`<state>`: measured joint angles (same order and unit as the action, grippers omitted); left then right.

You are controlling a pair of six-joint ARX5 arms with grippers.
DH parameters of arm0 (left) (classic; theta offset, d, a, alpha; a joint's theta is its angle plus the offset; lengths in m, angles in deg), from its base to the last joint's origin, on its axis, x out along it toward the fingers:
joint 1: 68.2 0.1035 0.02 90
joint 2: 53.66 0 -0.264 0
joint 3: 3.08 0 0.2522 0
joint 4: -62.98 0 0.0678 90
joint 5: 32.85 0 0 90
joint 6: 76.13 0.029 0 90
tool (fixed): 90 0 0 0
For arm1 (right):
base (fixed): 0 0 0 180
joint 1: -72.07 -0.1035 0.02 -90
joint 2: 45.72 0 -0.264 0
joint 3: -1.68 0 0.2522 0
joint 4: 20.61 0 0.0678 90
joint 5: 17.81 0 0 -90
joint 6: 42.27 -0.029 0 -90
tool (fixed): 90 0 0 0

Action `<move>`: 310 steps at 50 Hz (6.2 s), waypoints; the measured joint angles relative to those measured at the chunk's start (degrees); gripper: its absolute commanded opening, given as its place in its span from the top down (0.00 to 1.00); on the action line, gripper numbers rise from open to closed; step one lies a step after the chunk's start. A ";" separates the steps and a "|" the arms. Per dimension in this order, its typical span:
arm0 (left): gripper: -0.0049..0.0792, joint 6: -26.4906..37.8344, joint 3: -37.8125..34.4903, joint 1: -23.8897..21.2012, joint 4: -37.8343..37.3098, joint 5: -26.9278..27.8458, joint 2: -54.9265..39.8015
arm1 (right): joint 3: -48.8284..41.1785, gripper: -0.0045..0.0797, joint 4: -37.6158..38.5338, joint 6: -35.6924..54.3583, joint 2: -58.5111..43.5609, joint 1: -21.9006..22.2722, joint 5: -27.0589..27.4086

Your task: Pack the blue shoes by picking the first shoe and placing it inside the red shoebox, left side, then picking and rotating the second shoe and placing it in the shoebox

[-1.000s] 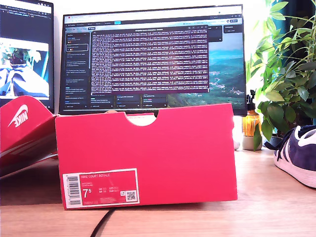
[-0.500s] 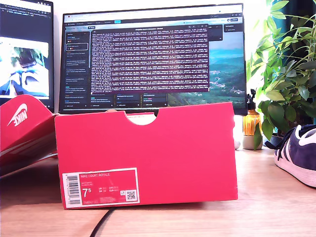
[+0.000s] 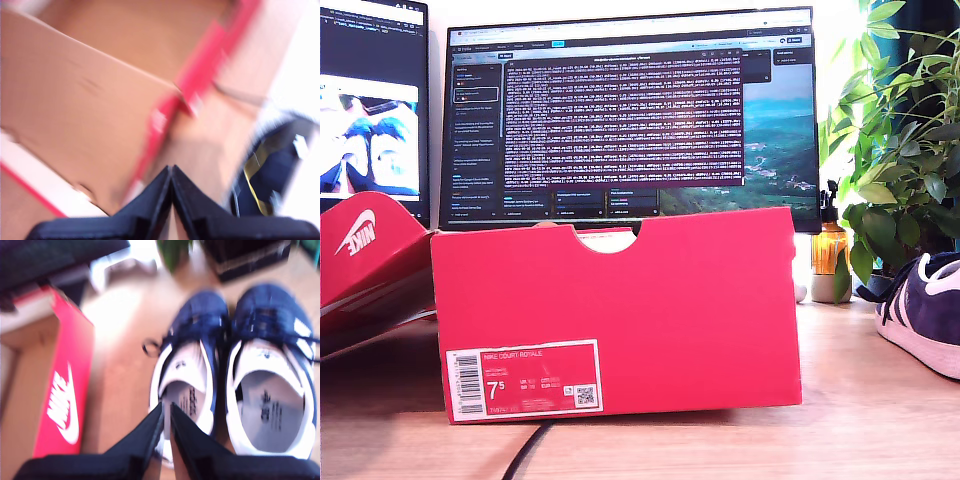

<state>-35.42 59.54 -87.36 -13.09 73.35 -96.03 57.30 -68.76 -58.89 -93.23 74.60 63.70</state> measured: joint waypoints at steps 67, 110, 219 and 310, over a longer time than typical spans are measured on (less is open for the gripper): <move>0.96 1.70 0.00 -31.02 20.13 -35.41 -35.26 | 22.10 0.46 -20.26 6.01 -38.77 -6.82 -4.90; 0.96 1.70 0.00 -31.10 22.29 -35.65 -35.28 | 22.80 0.96 -15.89 9.14 -49.18 -9.60 -4.26; 0.96 1.70 0.00 -31.10 22.47 -35.67 -35.28 | 47.30 0.96 0.55 -19.06 -65.79 -39.89 -22.47; 0.96 1.70 0.00 -31.06 22.51 -36.09 -35.30 | 58.51 0.48 -15.30 -8.94 -66.12 -40.76 -13.44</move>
<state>-33.72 59.54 -118.42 9.42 37.27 -131.33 115.82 -84.06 -67.83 -159.34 33.84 50.26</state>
